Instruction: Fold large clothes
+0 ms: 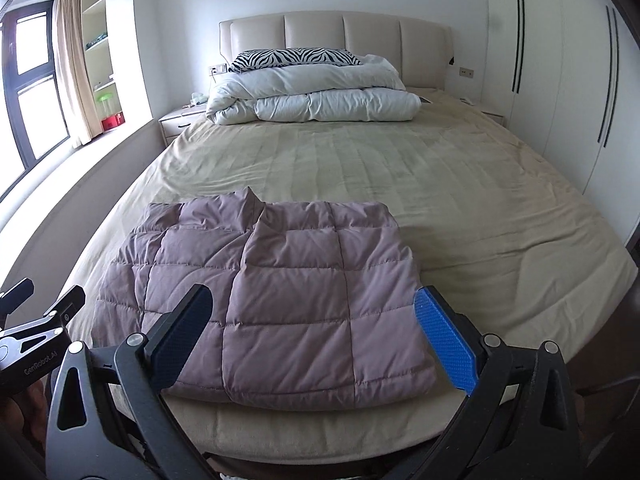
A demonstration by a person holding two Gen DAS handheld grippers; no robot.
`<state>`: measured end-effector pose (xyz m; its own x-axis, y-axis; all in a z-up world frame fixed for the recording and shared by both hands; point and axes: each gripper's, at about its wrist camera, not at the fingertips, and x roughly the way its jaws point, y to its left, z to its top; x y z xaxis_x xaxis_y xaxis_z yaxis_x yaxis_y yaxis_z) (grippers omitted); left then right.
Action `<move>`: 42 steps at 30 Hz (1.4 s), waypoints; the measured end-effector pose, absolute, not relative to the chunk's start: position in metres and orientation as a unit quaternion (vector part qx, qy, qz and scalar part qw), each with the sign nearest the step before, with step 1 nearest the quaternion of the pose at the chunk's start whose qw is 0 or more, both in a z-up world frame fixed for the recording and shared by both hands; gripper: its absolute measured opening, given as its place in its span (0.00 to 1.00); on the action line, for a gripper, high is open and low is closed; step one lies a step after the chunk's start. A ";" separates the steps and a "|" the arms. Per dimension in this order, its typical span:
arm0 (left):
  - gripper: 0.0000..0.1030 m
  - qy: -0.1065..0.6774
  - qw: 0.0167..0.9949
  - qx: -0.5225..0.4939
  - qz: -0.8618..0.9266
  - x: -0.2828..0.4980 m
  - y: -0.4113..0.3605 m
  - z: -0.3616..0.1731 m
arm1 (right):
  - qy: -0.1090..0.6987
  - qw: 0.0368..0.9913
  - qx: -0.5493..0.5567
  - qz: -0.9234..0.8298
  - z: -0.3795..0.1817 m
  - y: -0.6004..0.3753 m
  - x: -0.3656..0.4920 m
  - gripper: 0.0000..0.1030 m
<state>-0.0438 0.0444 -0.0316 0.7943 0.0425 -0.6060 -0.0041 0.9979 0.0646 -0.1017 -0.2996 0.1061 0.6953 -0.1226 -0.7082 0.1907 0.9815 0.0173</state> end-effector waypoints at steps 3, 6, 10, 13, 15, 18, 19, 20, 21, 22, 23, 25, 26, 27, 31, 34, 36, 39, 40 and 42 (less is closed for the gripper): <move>1.00 0.330 0.943 0.027 0.014 -0.041 0.047 -0.034 | 0.382 0.920 0.039 -0.084 0.104 -0.296 -0.104 1.00; 1.00 0.334 0.942 0.028 0.013 -0.041 0.047 -0.037 | 0.384 0.919 0.036 -0.084 0.102 -0.294 -0.104 1.00; 1.00 0.338 0.941 0.029 0.010 -0.041 0.045 -0.040 | 0.388 0.917 0.036 -0.081 0.099 -0.293 -0.104 1.00; 1.00 0.342 0.939 0.027 0.007 -0.040 0.045 -0.042 | 0.392 0.916 0.034 -0.080 0.095 -0.292 -0.104 1.00; 1.00 0.344 0.939 0.028 0.007 -0.039 0.045 -0.043 | 0.395 0.915 0.034 -0.078 0.094 -0.291 -0.103 1.00; 1.00 0.346 0.938 0.027 0.007 -0.038 0.044 -0.045 | 0.397 0.914 0.034 -0.077 0.092 -0.291 -0.103 1.00; 1.00 0.347 0.937 0.027 0.007 -0.038 0.044 -0.046 | 0.397 0.914 0.034 -0.077 0.092 -0.291 -0.102 1.00; 1.00 0.348 0.937 0.027 0.007 -0.038 0.044 -0.046 | 0.397 0.914 0.034 -0.077 0.092 -0.291 -0.102 1.00; 1.00 0.349 0.937 0.028 0.006 -0.037 0.044 -0.047 | 0.398 0.914 0.034 -0.078 0.091 -0.291 -0.102 1.00; 1.00 0.349 0.937 0.029 0.006 -0.037 0.044 -0.047 | 0.398 0.914 0.034 -0.077 0.091 -0.291 -0.102 1.00; 1.00 0.350 0.936 0.029 0.006 -0.037 0.043 -0.048 | 0.397 0.914 0.034 -0.077 0.092 -0.291 -0.102 1.00; 1.00 0.349 0.937 0.028 0.006 -0.037 0.043 -0.047 | 0.398 0.913 0.033 -0.078 0.091 -0.291 -0.102 1.00; 1.00 0.348 0.937 0.029 0.007 -0.037 0.043 -0.048 | 0.399 0.913 0.034 -0.078 0.090 -0.291 -0.102 1.00; 1.00 0.348 0.937 0.029 0.007 -0.037 0.043 -0.048 | 0.399 0.913 0.034 -0.078 0.090 -0.291 -0.102 1.00; 1.00 0.350 0.936 0.029 0.007 -0.037 0.043 -0.048 | 0.399 0.913 0.033 -0.078 0.090 -0.291 -0.102 1.00; 1.00 0.349 0.937 0.028 0.007 -0.037 0.043 -0.047 | 0.400 0.913 0.034 -0.077 0.089 -0.291 -0.102 1.00; 1.00 0.349 0.937 0.028 0.007 -0.037 0.043 -0.048 | 0.401 0.912 0.034 -0.077 0.088 -0.290 -0.102 1.00; 1.00 0.349 0.937 0.029 0.006 -0.037 0.043 -0.048 | 0.401 0.912 0.035 -0.077 0.086 -0.290 -0.102 1.00; 1.00 0.349 0.936 0.029 0.006 -0.037 0.043 -0.048 | 0.402 0.912 0.034 -0.077 0.086 -0.290 -0.102 1.00; 1.00 0.350 0.936 0.029 0.006 -0.037 0.043 -0.048 | 0.402 0.912 0.035 -0.077 0.085 -0.290 -0.102 1.00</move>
